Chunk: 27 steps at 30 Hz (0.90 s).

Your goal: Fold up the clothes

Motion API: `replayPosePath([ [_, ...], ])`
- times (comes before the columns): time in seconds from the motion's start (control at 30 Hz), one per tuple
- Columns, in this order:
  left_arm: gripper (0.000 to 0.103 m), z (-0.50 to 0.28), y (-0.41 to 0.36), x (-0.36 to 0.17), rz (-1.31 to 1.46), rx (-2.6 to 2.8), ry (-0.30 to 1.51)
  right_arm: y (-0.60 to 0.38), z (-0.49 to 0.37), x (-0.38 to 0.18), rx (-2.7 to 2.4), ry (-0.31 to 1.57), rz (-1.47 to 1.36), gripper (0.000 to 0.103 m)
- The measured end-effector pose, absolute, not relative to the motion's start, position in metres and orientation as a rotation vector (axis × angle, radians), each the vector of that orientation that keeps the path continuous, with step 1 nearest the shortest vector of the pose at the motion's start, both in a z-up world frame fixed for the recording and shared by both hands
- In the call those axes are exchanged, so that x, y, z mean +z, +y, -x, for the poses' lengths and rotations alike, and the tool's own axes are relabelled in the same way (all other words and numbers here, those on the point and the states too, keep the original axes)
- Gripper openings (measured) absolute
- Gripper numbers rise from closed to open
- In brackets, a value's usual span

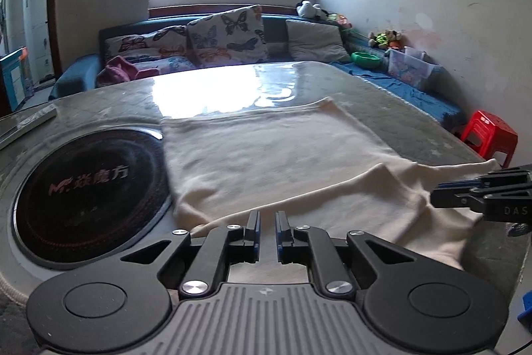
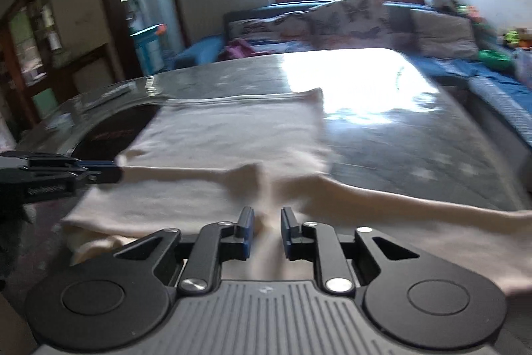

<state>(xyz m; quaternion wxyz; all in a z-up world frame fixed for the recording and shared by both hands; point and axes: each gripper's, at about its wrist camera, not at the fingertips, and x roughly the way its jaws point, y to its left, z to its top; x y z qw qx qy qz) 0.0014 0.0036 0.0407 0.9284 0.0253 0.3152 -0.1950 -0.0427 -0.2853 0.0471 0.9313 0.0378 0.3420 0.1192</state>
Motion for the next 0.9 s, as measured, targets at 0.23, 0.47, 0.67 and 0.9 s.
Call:
replayPosePath([
  [0.23,0.016,0.002,-0.03,0.044,-0.086,-0.487,0.642,-0.351,0.074,0.044,0.027,0.689,-0.16,0.019],
  [0.47,0.025,0.007,-0.056,0.045,-0.128,-0.529,0.64,-0.411,0.095,0.032,-0.176,0.663,-0.275,0.022],
  [0.67,0.027,0.008,-0.063,0.048,-0.149,-0.526,0.634,-0.445,0.104,0.022,-0.281,0.637,-0.342,0.024],
  [0.9,0.03,0.008,-0.067,0.05,-0.165,-0.52,0.63,-0.46,0.104,0.014,-0.325,0.623,-0.377,0.025],
])
